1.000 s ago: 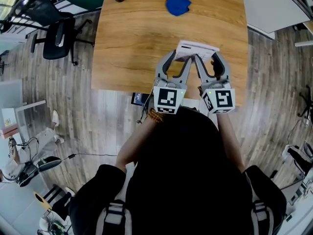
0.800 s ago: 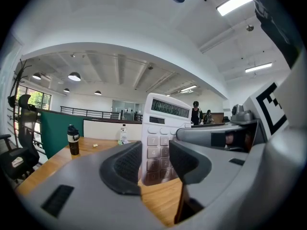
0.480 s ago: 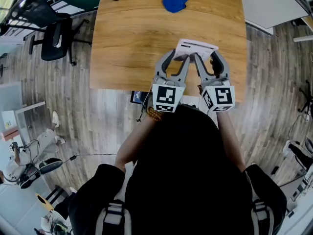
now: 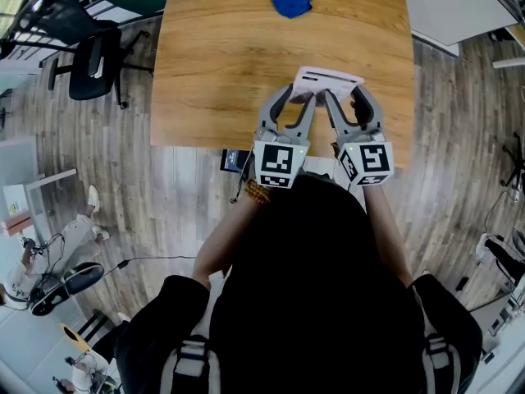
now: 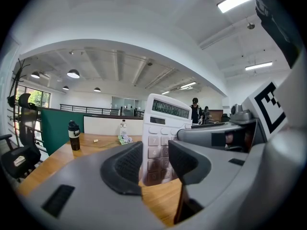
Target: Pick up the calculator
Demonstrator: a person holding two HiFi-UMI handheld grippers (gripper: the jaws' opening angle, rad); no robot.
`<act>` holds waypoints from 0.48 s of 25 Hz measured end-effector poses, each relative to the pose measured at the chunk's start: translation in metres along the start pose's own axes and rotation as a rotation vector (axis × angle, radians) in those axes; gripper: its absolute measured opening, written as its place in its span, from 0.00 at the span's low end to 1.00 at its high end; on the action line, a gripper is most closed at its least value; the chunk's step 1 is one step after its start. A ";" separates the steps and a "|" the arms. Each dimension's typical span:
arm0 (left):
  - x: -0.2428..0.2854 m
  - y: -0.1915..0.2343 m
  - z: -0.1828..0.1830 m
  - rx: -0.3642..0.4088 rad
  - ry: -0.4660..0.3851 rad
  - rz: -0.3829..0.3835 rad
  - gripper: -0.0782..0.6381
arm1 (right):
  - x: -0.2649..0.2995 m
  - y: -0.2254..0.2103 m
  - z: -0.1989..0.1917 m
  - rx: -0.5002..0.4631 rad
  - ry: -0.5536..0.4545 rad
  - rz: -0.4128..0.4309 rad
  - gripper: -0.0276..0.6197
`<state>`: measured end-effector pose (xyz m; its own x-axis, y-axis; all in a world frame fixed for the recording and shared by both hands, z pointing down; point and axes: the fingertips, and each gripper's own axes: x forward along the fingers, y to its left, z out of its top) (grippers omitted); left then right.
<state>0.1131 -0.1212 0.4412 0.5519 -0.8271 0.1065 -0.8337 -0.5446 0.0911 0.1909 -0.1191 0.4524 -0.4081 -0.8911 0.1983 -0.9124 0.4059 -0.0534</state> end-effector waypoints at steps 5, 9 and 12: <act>0.000 -0.002 -0.007 -0.006 0.013 -0.001 0.38 | -0.001 -0.001 -0.008 0.007 0.012 0.002 0.40; -0.003 -0.005 -0.011 -0.007 0.023 -0.003 0.37 | -0.006 0.000 -0.012 0.014 0.019 0.003 0.40; -0.003 -0.005 -0.014 -0.008 0.029 -0.003 0.37 | -0.005 -0.001 -0.015 0.016 0.025 0.006 0.39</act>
<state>0.1158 -0.1137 0.4546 0.5546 -0.8211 0.1352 -0.8321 -0.5456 0.0997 0.1942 -0.1117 0.4664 -0.4127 -0.8833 0.2226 -0.9104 0.4077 -0.0699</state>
